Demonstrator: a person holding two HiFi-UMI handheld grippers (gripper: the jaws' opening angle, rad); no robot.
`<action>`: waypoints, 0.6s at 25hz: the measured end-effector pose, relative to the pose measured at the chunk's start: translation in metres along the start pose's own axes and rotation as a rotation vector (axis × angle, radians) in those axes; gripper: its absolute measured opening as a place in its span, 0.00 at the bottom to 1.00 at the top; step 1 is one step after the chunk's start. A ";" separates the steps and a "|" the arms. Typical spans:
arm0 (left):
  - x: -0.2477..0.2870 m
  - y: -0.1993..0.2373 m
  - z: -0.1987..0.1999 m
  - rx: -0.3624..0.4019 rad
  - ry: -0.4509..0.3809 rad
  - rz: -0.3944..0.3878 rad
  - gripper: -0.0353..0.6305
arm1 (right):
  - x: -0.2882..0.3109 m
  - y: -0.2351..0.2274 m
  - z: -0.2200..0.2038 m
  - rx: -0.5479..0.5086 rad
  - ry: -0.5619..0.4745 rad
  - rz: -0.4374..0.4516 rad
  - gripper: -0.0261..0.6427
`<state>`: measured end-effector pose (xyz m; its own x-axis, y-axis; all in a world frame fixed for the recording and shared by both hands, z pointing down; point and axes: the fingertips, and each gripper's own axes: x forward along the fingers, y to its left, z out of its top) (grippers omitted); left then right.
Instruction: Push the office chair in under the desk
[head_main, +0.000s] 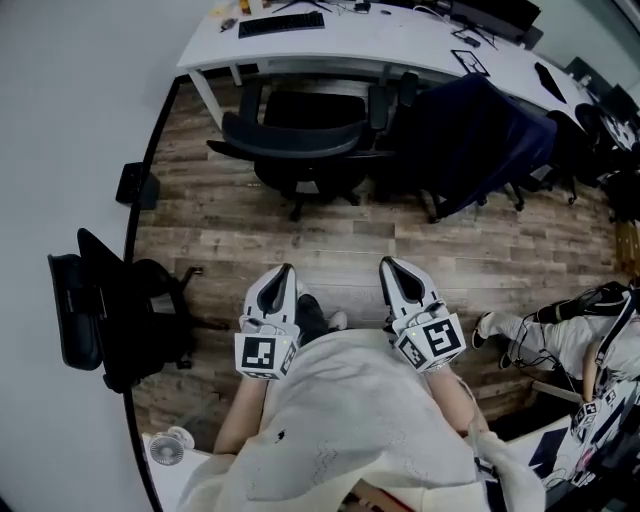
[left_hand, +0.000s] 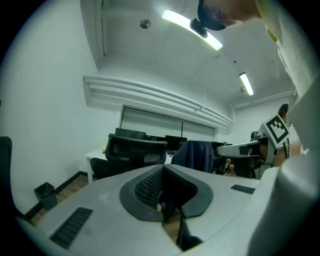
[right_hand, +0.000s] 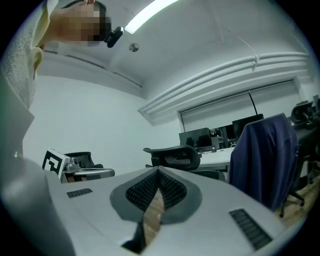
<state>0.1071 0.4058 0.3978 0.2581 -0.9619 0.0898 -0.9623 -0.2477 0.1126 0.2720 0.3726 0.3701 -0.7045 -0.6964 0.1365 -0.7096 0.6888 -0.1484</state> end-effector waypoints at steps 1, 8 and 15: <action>-0.002 0.001 0.000 -0.001 0.001 0.004 0.08 | 0.000 0.001 -0.002 0.002 0.003 0.001 0.04; -0.013 0.000 -0.007 -0.002 0.009 0.015 0.08 | -0.001 0.010 -0.009 0.006 0.015 0.015 0.04; -0.021 -0.003 -0.010 0.019 0.012 0.017 0.08 | 0.002 0.016 -0.017 0.001 0.039 0.026 0.04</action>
<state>0.1052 0.4281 0.4051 0.2428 -0.9646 0.1030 -0.9679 -0.2338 0.0920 0.2587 0.3854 0.3846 -0.7226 -0.6699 0.1709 -0.6911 0.7062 -0.1538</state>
